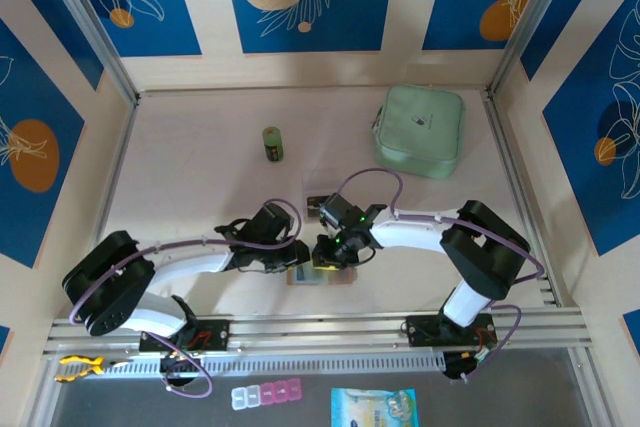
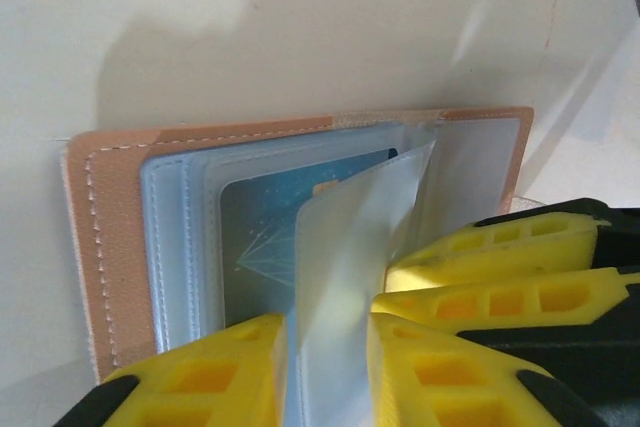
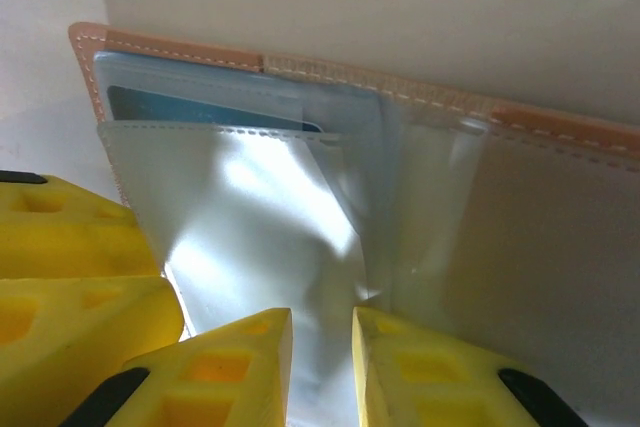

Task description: Take the credit cards out of the card holder

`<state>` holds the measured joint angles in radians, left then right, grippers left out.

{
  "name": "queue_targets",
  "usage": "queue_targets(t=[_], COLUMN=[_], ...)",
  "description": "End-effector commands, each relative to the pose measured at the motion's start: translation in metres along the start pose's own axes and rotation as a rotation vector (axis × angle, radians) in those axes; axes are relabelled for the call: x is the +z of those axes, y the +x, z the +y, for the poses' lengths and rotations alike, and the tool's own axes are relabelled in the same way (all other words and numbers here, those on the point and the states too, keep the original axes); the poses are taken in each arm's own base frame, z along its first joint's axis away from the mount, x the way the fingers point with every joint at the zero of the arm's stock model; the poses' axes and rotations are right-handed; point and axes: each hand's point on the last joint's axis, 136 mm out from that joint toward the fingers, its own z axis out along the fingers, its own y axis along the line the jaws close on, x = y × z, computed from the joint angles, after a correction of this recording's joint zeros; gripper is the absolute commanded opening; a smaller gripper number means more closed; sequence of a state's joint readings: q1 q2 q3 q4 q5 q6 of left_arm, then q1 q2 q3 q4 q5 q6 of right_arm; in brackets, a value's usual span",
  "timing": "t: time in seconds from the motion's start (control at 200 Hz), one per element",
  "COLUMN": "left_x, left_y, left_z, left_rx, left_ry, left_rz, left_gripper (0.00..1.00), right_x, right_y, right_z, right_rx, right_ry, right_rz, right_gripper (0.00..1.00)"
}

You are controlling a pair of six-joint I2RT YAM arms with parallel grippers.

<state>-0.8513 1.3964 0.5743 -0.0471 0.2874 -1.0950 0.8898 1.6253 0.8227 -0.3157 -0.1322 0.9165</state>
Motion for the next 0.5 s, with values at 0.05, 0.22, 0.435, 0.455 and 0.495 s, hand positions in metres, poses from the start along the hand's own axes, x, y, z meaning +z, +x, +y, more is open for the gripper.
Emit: queue_targets(t=[0.05,0.22,0.435,0.455,0.495], left_x=[0.002,-0.003,-0.004,-0.003,-0.002], left_y=[0.005,0.004,0.003,0.004,0.003], left_z=[-0.005,-0.012,-0.022,-0.022,-0.024], left_rx=[0.006,0.014,0.032,0.033,0.033], left_ry=[0.017,0.028,0.034,0.033,0.034], left_rz=[0.014,0.006,0.009,0.011,0.012], left_gripper=[0.23,0.23,0.23,0.23,0.23], right_x=[-0.010,-0.026,-0.046,-0.048,-0.053], right_y=[0.004,0.000,-0.002,-0.002,-0.002], right_z=[0.004,0.008,0.006,0.005,0.004], right_rx=[0.012,-0.002,-0.007,-0.007,-0.007], right_ry=[-0.021,-0.024,-0.015,-0.016,-0.017], right_rz=[-0.002,-0.043,-0.087,-0.091,-0.104], right_gripper=[0.25,0.26,0.26,0.26,0.26])
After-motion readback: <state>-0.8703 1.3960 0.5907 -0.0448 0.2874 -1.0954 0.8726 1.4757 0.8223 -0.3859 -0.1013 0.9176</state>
